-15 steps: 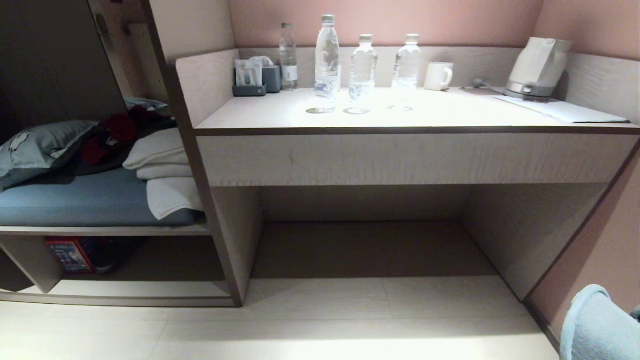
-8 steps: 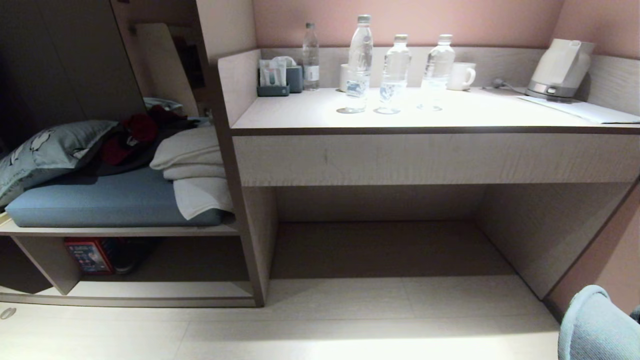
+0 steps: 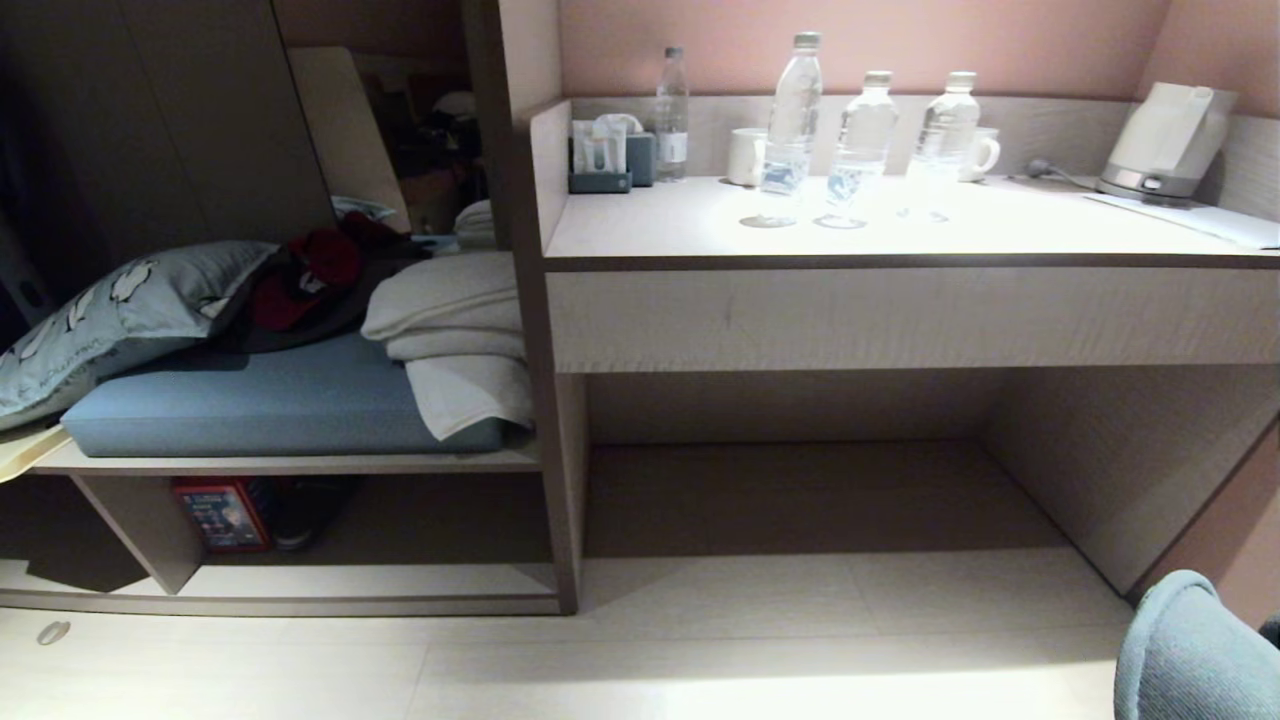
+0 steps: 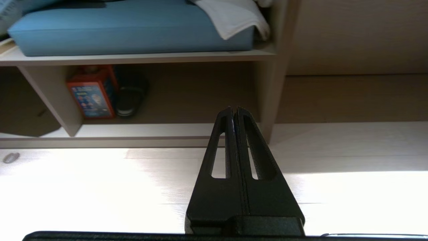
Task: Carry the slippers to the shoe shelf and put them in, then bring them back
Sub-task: Place the slippers into the shoe cabinet
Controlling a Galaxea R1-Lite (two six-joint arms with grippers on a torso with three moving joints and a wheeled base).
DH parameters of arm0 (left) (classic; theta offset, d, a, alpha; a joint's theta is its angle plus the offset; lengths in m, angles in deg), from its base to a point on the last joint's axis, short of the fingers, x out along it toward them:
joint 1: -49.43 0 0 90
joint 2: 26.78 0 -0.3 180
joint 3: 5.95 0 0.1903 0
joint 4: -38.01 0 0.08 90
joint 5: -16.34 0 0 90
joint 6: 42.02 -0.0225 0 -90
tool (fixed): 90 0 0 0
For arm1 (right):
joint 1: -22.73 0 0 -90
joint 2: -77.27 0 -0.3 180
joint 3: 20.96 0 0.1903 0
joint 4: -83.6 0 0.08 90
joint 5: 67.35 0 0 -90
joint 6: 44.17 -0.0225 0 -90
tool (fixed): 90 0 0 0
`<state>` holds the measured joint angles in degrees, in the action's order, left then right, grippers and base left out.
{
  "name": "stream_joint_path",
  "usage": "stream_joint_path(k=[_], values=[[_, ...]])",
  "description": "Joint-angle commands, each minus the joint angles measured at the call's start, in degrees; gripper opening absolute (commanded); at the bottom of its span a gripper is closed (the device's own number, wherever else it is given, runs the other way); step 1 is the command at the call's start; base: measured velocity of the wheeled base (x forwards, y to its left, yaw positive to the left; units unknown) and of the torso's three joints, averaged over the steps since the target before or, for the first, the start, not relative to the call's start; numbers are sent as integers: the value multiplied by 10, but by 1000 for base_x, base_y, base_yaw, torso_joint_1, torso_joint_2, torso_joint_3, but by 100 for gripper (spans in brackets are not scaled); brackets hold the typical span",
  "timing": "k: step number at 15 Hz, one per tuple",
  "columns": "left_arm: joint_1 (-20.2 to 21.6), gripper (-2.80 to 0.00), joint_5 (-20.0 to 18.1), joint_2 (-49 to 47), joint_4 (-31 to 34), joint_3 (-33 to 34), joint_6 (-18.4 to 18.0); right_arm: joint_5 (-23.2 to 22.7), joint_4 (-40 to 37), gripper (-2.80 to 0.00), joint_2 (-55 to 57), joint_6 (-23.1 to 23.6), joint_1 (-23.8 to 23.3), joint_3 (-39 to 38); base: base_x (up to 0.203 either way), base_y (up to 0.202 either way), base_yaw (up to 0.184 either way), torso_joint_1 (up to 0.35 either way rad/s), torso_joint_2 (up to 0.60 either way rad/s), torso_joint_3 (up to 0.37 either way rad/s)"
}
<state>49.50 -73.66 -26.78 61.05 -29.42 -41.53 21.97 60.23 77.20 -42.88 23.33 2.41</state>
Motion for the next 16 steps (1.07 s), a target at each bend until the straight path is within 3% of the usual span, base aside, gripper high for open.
stream_joint_path(k=[1,16], values=[[0,-280,0,-1,0,0,0,0,0,-280,1,1,0,0,0,199,0,-2,2,2],[0,-280,0,0,0,0,0,0,1,-280,1,0,0,0,0,197,-2,1,2,3]])
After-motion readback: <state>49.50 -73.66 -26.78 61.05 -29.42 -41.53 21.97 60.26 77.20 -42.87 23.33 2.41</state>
